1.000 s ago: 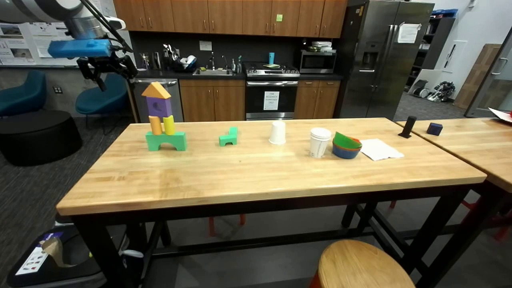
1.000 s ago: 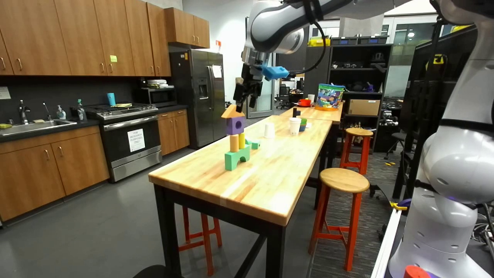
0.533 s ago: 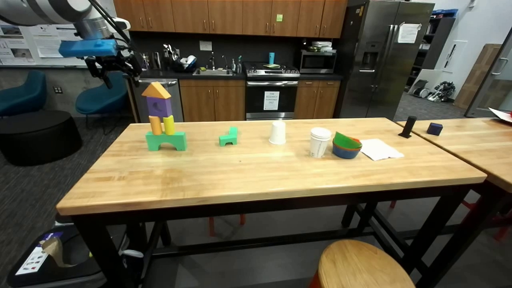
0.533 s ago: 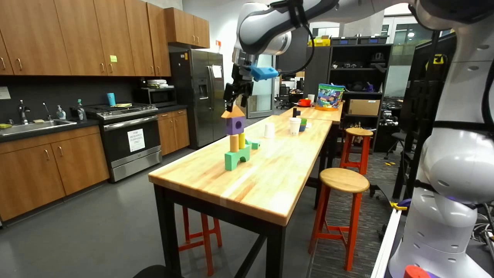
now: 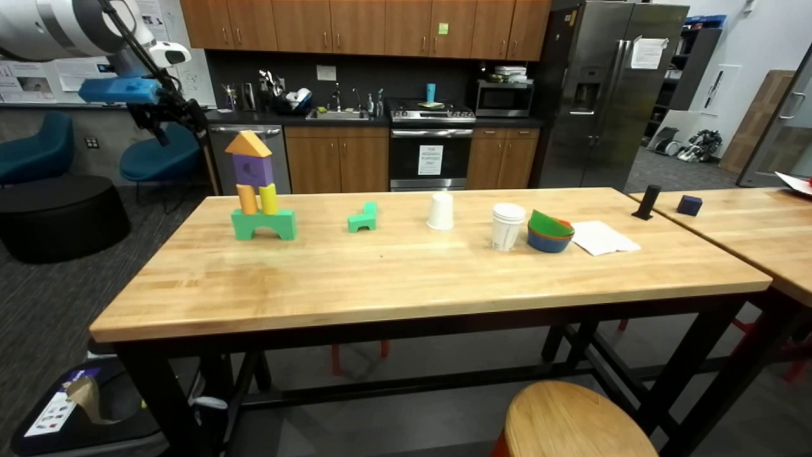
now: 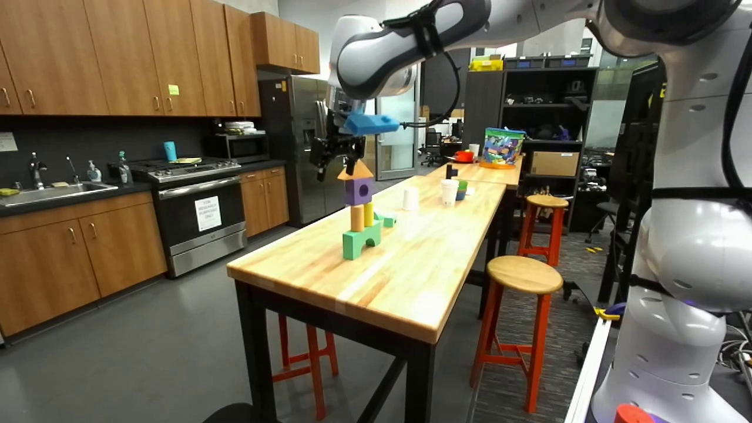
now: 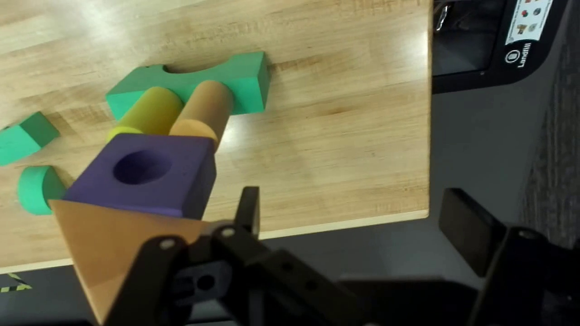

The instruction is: Remove the orange block from the pile and put it on the table

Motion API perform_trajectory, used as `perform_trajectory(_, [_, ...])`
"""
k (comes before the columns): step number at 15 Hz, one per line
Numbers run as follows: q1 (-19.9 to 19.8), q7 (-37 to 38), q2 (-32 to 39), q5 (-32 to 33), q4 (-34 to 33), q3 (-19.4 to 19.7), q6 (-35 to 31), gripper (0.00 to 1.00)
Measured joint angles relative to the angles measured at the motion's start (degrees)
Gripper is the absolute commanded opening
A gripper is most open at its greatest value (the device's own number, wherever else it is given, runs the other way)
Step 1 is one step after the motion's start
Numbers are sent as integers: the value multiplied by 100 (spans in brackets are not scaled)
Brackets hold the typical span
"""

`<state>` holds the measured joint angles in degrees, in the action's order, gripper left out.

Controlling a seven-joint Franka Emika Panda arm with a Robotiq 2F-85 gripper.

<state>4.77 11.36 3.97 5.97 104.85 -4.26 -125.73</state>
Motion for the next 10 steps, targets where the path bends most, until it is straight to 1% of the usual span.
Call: perform_trajectory(10, [-10,63,22,12,-50,9,-2,100])
